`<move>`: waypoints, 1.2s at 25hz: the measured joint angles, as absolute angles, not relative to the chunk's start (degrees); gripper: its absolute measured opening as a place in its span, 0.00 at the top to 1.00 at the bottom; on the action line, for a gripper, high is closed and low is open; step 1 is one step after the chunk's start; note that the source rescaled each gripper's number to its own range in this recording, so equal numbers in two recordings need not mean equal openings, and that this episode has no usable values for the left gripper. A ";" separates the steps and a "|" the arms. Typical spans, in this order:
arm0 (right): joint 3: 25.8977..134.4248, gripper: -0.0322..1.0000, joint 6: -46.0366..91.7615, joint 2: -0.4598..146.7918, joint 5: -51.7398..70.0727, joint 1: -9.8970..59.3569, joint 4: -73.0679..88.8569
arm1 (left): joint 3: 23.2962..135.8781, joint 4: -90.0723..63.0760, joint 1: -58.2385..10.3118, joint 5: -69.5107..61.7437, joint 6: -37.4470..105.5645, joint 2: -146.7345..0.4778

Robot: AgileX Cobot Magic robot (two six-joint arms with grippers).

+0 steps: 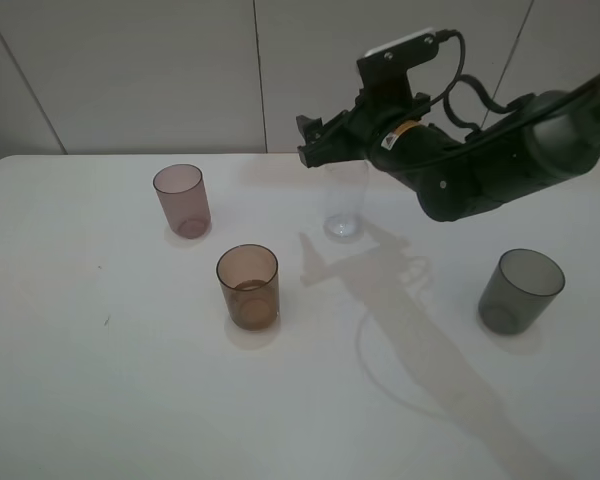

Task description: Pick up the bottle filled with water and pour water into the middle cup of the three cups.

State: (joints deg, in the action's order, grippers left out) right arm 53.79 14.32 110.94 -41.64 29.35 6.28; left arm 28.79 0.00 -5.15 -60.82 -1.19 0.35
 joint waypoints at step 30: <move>53.79 0.18 -1.97 44.25 56.85 9.17 -4.36 | 28.79 0.00 -5.15 -60.82 -1.19 0.35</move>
State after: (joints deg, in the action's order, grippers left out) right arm 53.79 -1.97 44.25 56.85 9.17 -4.36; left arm 28.79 0.00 -5.15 -60.82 -1.19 0.35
